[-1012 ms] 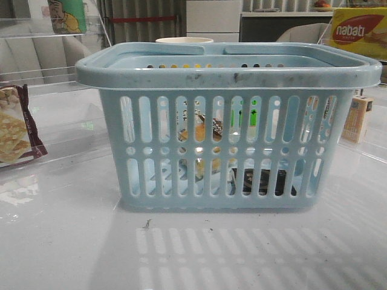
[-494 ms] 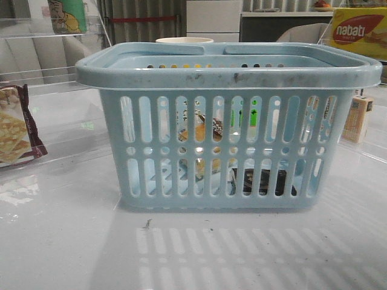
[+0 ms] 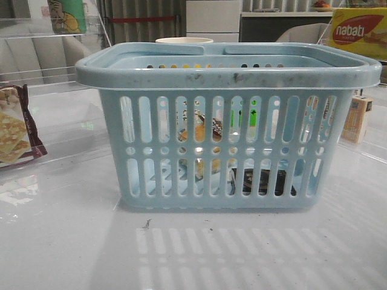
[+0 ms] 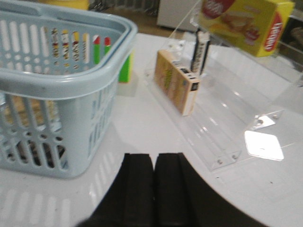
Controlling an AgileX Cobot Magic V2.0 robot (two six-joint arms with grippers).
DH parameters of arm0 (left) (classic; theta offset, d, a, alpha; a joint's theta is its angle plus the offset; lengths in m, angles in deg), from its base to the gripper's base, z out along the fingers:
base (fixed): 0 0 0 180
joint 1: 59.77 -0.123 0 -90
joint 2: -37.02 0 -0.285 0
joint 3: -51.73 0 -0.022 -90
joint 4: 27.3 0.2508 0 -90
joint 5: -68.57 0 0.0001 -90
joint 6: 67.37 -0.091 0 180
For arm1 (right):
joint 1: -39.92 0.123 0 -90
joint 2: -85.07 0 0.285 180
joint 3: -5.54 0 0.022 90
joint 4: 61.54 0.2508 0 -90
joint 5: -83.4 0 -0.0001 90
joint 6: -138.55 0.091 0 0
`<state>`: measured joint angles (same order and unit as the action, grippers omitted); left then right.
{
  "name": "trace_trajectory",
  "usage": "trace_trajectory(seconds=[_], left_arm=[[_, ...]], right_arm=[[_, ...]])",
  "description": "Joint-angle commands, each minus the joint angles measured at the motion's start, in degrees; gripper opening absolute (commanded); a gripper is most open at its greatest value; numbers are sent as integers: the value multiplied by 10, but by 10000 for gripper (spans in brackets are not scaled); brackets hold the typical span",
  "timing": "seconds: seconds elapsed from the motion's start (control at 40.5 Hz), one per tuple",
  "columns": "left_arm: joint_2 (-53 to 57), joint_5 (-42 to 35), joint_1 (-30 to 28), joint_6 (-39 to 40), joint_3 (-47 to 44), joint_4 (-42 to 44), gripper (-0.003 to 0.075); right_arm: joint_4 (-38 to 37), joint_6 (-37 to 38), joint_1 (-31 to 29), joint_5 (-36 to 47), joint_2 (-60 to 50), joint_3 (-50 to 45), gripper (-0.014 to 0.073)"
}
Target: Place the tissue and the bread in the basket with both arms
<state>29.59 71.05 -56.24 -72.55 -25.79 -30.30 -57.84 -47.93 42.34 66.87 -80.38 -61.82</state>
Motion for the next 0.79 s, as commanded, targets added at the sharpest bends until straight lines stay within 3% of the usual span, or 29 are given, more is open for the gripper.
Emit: trace_trajectory(seconds=[0.0, 0.345, 0.765], left_arm=[[11, -46, -1, 6, -1, 0, 90], [11, -45, -1, 6, -1, 0, 90], [10, -45, -1, 6, -1, 0, 90]], right_arm=[[12, -2, -41, 110, -31, -26, 66], [13, -2, -68, 182, -84, -117, 66], [13, 5, -68, 190, -84, -116, 66]])
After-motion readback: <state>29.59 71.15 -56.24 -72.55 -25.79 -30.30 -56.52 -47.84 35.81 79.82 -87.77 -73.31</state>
